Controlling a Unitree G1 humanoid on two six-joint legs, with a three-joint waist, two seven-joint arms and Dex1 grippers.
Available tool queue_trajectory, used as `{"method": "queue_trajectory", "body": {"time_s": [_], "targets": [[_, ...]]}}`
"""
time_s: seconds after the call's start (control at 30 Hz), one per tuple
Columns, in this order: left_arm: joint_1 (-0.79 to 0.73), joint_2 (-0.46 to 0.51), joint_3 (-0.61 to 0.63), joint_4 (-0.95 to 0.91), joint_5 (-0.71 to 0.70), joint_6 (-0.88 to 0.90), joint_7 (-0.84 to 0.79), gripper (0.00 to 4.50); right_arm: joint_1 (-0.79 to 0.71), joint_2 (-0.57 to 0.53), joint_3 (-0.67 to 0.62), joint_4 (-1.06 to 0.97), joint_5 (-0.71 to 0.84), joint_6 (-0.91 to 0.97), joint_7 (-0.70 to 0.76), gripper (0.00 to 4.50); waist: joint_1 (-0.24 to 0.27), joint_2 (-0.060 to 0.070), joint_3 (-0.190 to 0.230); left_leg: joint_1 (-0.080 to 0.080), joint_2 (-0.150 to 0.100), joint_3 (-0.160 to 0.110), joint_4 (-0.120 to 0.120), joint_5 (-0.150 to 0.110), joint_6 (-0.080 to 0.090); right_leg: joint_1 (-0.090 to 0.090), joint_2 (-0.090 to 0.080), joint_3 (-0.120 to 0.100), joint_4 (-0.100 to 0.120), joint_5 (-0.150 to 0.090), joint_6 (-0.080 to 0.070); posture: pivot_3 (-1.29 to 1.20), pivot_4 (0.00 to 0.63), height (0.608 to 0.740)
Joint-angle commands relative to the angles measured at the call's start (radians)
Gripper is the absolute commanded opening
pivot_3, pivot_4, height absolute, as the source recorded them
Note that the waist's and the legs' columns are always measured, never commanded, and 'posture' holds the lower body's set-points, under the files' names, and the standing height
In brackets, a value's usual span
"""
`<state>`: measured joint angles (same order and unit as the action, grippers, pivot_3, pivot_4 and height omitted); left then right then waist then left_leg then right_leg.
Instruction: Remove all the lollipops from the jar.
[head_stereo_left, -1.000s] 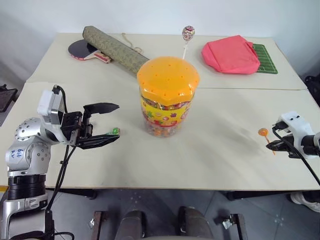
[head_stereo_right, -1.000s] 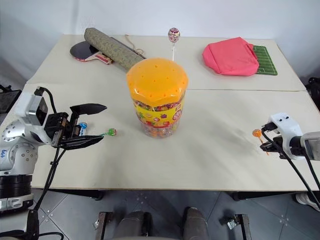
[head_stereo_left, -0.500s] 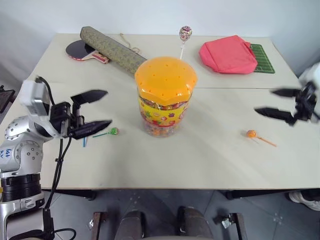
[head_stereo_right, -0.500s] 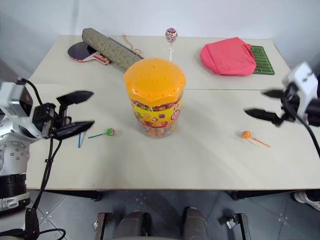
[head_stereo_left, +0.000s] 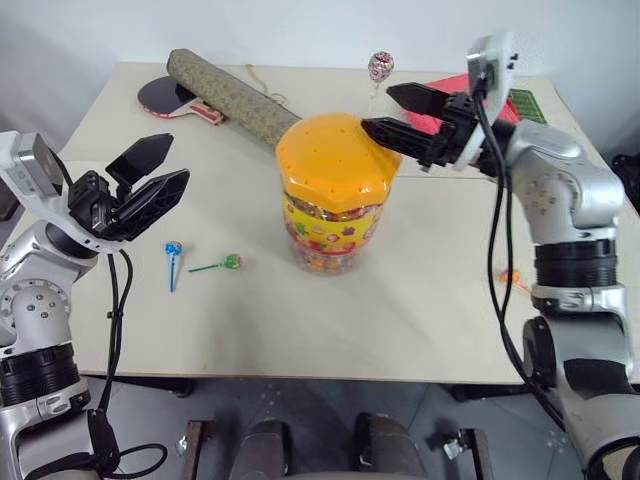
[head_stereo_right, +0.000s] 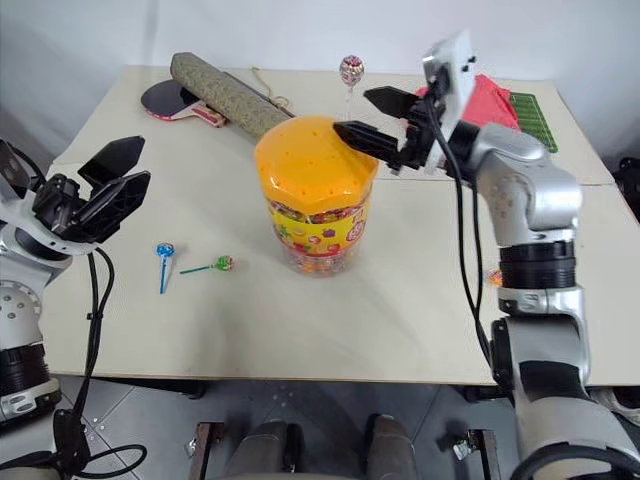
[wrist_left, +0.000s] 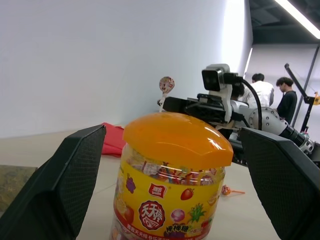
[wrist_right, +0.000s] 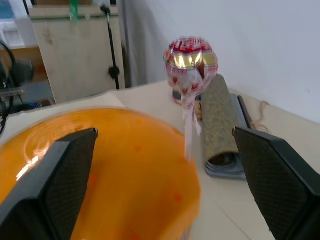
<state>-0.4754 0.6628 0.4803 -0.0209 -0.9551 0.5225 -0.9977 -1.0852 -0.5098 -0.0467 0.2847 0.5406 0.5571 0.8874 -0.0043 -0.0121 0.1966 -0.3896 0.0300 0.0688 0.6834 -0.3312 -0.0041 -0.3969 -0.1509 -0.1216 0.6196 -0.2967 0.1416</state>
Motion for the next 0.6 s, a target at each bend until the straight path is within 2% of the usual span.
{"method": "queue_trajectory", "body": {"time_s": [0.03,0.07,0.17,0.53,0.6], "targets": [[0.013,0.000,0.015,-0.058,-0.019,-0.007,0.010,4.50,-0.039,0.015,-0.014,0.026,-0.016,0.012,-0.027,4.49,-0.002,0.000,0.000,0.000,0.000,0.000,0.000,0.000,0.000,0.000,0.000,0.000,0.000,0.000,0.000,0.00,0.150,0.740],[0.017,-0.002,0.017,-0.065,-0.020,-0.008,0.013,4.50,-0.049,0.024,-0.017,0.036,-0.018,0.016,-0.036,4.49,-0.003,0.000,0.000,0.000,0.000,0.000,0.000,0.000,0.000,0.000,0.000,0.000,0.000,0.000,0.000,0.00,0.150,0.740],[0.023,-0.003,0.021,-0.074,-0.021,-0.012,0.021,4.50,-0.071,0.043,-0.029,0.057,-0.015,0.028,-0.056,3.90,-0.009,0.000,0.000,0.000,0.000,0.001,0.000,0.000,0.000,0.000,0.000,0.000,0.000,0.000,0.000,0.00,0.150,0.740],[0.025,-0.005,0.024,-0.089,-0.017,-0.024,0.034,4.50,-0.100,0.081,-0.032,0.093,-0.018,0.003,-0.019,0.21,-0.025,0.000,0.000,0.000,0.000,0.000,-0.001,0.000,0.000,-0.001,0.000,0.000,0.000,0.000,0.000,0.00,0.150,0.740],[0.020,-0.006,0.021,-0.086,-0.015,-0.028,0.033,4.50,-0.111,0.083,-0.047,0.122,-0.021,-0.021,-0.022,0.03,-0.026,0.000,0.000,0.000,0.000,0.001,-0.001,0.000,0.000,-0.001,0.000,0.001,0.000,0.000,0.000,0.00,0.150,0.740]]}}
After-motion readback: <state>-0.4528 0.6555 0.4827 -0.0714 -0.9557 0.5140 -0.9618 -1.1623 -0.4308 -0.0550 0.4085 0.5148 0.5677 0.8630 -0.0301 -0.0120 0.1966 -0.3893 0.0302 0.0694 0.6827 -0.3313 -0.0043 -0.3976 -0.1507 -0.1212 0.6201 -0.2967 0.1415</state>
